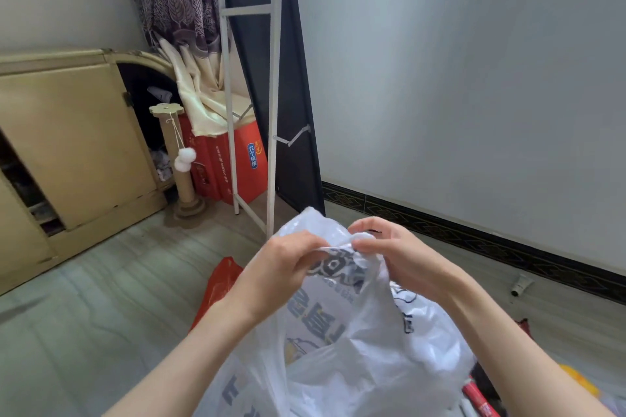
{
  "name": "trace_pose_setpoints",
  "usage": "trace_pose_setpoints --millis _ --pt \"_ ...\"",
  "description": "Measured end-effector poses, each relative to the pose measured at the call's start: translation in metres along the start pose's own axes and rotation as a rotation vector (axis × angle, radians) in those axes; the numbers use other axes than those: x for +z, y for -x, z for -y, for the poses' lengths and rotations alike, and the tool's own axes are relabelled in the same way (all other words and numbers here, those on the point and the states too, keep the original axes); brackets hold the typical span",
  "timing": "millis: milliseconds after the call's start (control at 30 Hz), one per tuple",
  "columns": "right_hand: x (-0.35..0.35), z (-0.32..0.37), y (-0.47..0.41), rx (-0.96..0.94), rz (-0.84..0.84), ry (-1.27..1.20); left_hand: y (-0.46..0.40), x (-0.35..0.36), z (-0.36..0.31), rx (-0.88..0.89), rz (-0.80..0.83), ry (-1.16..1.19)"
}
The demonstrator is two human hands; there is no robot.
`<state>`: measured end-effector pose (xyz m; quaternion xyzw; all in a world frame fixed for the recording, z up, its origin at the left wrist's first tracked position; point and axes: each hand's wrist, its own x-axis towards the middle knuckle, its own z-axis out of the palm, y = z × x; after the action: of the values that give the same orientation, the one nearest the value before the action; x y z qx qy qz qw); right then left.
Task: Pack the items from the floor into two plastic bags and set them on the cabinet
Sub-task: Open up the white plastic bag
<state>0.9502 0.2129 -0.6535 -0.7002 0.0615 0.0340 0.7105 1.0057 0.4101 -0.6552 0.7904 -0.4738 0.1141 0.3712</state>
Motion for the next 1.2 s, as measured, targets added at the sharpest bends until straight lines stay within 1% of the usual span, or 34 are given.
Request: trace_pose_setpoints --millis 33,100,167,267,333,367,400,467,500,567,600,667,733,800,867,933,967,1033,1100,1200 --pt "-0.003 -0.002 0.000 -0.018 -0.023 0.128 0.000 -0.003 0.002 -0.047 -0.029 0.025" --pt "-0.007 -0.006 0.001 -0.044 -0.132 0.451 0.001 -0.006 0.004 -0.147 -0.077 0.073" --pt "-0.010 -0.010 -0.001 -0.056 -0.278 0.650 0.000 -0.006 0.004 -0.226 -0.110 0.095" --pt "-0.015 -0.009 -0.002 -0.080 -0.554 0.773 -0.002 -0.007 0.007 -0.347 -0.219 0.045" --pt "-0.009 -0.004 -0.001 -0.207 -0.740 0.712 -0.003 -0.011 0.013 -0.448 -0.322 -0.017" --pt "-0.001 0.001 0.001 -0.304 -0.786 0.642 -0.003 -0.012 0.014 -0.490 -0.350 -0.044" --pt "0.012 0.005 0.004 -0.397 -0.783 0.594 -0.003 -0.012 0.014 -0.520 -0.360 -0.058" --pt "0.044 0.004 0.007 -0.520 -0.688 0.604 -0.004 -0.010 0.012 -0.544 -0.361 -0.047" --pt "0.058 -0.001 0.008 -0.541 -0.616 0.632 -0.004 -0.010 0.010 -0.545 -0.365 -0.021" --pt "0.077 -0.010 0.007 -0.521 -0.481 0.680 -0.005 -0.012 0.008 -0.540 -0.365 0.083" --pt "0.079 -0.013 0.006 -0.522 -0.451 0.696 -0.006 -0.014 0.008 -0.526 -0.352 0.147" --pt "0.073 -0.014 0.002 -0.548 -0.470 0.731 -0.004 -0.020 0.006 -0.480 -0.297 0.274" --pt "0.062 -0.012 -0.001 -0.550 -0.498 0.824 -0.002 -0.024 0.002 -0.441 -0.232 0.381" --pt "0.052 -0.013 -0.001 -0.546 -0.481 0.966 0.000 -0.029 -0.002 -0.426 -0.193 0.466" --pt "0.044 -0.014 0.002 -0.552 -0.476 1.132 0.001 -0.034 -0.001 -0.419 -0.167 0.503" --pt "0.037 -0.013 0.002 -0.621 -0.488 1.254 0.003 -0.038 0.003 -0.426 -0.171 0.511" --pt "0.035 -0.013 0.001 -0.682 -0.509 1.272 0.004 -0.040 0.005 -0.433 -0.183 0.537" --pt "0.031 -0.011 -0.001 -0.804 -0.538 1.231 0.005 -0.044 0.011 -0.434 -0.225 0.576" --pt "0.026 -0.008 0.000 -0.819 -0.525 1.135 0.008 -0.048 0.020 -0.431 -0.272 0.501" --pt "0.020 -0.004 0.002 -0.767 -0.488 1.012 0.014 -0.053 0.039 -0.417 -0.254 0.200"
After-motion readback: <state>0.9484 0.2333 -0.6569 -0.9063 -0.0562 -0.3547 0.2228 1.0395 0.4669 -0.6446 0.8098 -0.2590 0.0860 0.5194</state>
